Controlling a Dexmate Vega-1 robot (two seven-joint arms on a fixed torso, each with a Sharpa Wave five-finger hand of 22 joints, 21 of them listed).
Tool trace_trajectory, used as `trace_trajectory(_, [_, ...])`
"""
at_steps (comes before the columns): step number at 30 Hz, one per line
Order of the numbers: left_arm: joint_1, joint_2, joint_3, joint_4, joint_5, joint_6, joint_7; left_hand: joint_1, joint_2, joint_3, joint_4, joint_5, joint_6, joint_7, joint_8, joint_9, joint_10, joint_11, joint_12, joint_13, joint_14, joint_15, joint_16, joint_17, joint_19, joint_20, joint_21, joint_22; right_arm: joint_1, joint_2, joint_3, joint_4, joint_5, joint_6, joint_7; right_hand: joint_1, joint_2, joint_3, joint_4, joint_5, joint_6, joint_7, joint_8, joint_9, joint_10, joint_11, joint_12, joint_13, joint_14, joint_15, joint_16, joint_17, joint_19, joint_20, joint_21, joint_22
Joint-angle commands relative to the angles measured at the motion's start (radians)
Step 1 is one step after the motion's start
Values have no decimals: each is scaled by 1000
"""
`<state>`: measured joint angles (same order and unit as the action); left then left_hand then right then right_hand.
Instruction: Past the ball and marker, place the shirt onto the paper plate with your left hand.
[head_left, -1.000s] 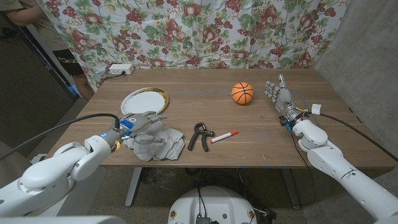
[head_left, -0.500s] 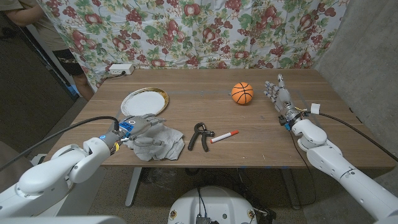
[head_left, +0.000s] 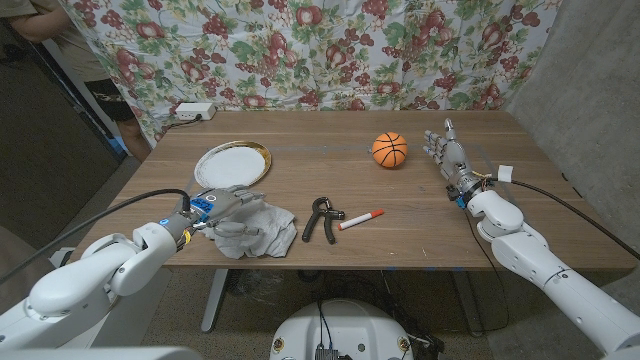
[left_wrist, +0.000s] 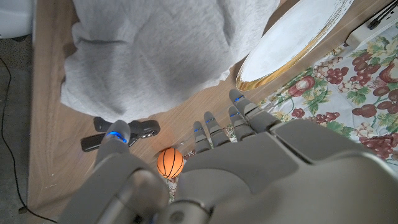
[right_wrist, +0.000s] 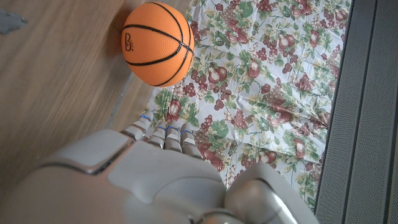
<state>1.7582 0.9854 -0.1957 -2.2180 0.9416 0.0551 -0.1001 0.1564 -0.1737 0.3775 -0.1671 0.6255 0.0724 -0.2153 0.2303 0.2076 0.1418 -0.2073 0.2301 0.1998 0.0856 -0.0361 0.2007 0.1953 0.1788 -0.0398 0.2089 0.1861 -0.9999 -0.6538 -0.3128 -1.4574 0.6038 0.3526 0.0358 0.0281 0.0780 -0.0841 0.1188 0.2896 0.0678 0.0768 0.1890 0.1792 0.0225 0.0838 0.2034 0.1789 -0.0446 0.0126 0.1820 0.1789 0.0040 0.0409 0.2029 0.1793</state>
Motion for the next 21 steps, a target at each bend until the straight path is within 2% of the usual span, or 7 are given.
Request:
trace_trajectory(1, [-5,-13,-3,10,-11,-16,-12,15,0,-6,1,9,9,-3,6,1,11,-3,10,3,10,-177,1,1,10,-88,4,-1,5,-1,-3,2,-5,-6,-5,5,10,-4,-1,10,9,-2,5,5,3,-6,5,5,-4,-2,3,2,0,-2,-4,2])
trace_trajectory(12, [2,-17,-11,22,-23,-31,-6,24,2,-10,1,12,29,-3,12,0,22,-4,13,3,21,-177,1,0,15,-87,4,-1,4,0,-5,-7,-9,-16,-17,5,10,-4,-1,10,9,-1,4,5,4,-6,6,5,-4,-3,3,2,0,-2,-4,2])
trace_trajectory(21, [-10,-17,11,29,-32,-29,1,28,2,-12,1,13,37,-3,14,0,26,-4,14,3,25,-177,0,0,19,-86,4,-1,13,3,-12,-4,-14,-15,-13,5,10,-4,-1,10,10,0,4,5,5,-7,6,5,-3,-3,3,2,-1,-1,-5,2])
